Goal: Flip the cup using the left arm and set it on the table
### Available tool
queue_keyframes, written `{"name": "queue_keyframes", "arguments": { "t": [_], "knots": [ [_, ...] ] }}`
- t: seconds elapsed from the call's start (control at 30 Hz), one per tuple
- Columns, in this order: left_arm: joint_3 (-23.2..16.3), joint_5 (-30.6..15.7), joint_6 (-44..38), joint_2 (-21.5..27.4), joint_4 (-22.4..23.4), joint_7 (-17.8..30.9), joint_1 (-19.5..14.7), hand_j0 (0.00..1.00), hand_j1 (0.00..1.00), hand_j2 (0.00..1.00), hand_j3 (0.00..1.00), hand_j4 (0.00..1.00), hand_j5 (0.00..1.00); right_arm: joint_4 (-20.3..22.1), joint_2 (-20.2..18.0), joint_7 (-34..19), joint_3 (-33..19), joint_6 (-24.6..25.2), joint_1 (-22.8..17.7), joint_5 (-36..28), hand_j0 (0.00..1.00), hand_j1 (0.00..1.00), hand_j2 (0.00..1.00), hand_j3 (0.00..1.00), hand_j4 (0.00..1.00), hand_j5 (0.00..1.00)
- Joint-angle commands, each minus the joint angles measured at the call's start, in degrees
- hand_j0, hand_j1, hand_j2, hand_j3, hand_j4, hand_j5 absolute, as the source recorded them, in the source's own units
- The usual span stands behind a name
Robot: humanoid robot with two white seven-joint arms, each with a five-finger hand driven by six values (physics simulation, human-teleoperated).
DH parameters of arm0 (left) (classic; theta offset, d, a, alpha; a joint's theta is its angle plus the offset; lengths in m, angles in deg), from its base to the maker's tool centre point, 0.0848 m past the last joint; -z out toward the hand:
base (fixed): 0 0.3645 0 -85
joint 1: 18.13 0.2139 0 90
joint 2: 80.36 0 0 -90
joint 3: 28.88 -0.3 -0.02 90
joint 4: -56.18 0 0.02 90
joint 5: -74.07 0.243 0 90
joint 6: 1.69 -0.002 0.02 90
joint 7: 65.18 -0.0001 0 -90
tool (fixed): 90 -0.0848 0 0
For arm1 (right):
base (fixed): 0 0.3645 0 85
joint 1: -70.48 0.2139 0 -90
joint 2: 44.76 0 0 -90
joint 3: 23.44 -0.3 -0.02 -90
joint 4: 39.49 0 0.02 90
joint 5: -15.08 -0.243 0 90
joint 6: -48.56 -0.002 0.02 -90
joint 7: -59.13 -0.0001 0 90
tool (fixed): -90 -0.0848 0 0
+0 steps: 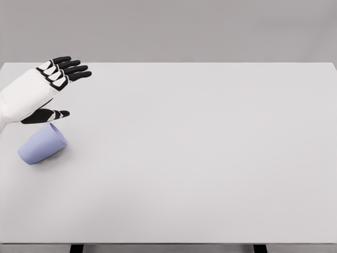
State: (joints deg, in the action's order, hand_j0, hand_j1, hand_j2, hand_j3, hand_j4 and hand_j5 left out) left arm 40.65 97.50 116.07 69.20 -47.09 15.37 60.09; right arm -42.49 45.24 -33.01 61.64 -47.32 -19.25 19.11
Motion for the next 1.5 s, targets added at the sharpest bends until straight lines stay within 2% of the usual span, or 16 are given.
{"name": "queue_keyframes", "arguments": {
  "t": [0.0,0.73,0.9,1.0,1.1,1.23,1.33,1.47],
  "knots": [
    [0.0,-0.3,0.2,0.1,0.0,0.0,0.1,1.00,1.00,1.00,1.00,1.00,1.00,0.2,0.0,-0.1,0.1,0.0,0.0,0.0,1.00,1.00,1.00,1.00,1.00,1.00],
    [-0.8,-0.8,0.5,1.1,-0.1,-0.4,0.1,1.00,1.00,1.00,1.00,1.00,1.00,-0.3,0.0,-0.1,0.0,0.0,0.0,0.0,1.00,1.00,1.00,1.00,1.00,1.00],
    [-3.3,-12.8,0.6,3.6,-0.1,-0.6,0.1,1.00,1.00,1.00,1.00,1.00,1.00,-0.3,0.0,-0.1,0.0,0.0,0.0,0.0,1.00,1.00,1.00,1.00,1.00,1.00],
    [-7.5,-26.4,0.7,6.4,-0.1,-0.4,0.1,1.00,1.00,1.00,1.00,1.00,1.00,-0.3,0.0,-0.1,0.0,0.0,0.0,0.0,1.00,1.00,1.00,1.00,1.00,1.00],
    [-11.5,-35.1,0.6,9.7,-0.1,-0.3,0.2,1.00,1.00,1.00,1.00,1.00,1.00,-0.3,0.0,-0.1,0.0,0.1,0.0,0.0,1.00,1.00,1.00,1.00,1.00,1.00],
    [-14.8,-38.7,-0.5,11.7,-0.1,0.1,0.3,1.00,1.00,1.00,1.00,1.00,1.00,-0.3,0.0,-0.1,0.0,0.0,0.0,0.0,1.00,1.00,1.00,1.00,1.00,1.00],
    [-17.4,-40.5,-7.8,11.7,-0.1,0.5,0.4,1.00,1.00,1.00,1.00,1.00,1.00,-0.3,0.0,-0.1,0.0,0.0,0.0,0.0,1.00,1.00,1.00,1.00,1.00,1.00],
    [-17.9,-42.9,-14.9,11.0,-0.1,5.5,0.4,1.00,1.00,1.00,1.00,1.00,1.00,-0.3,0.0,-0.1,0.0,0.0,0.0,0.0,1.00,1.00,1.00,1.00,1.00,1.00]
  ]
}}
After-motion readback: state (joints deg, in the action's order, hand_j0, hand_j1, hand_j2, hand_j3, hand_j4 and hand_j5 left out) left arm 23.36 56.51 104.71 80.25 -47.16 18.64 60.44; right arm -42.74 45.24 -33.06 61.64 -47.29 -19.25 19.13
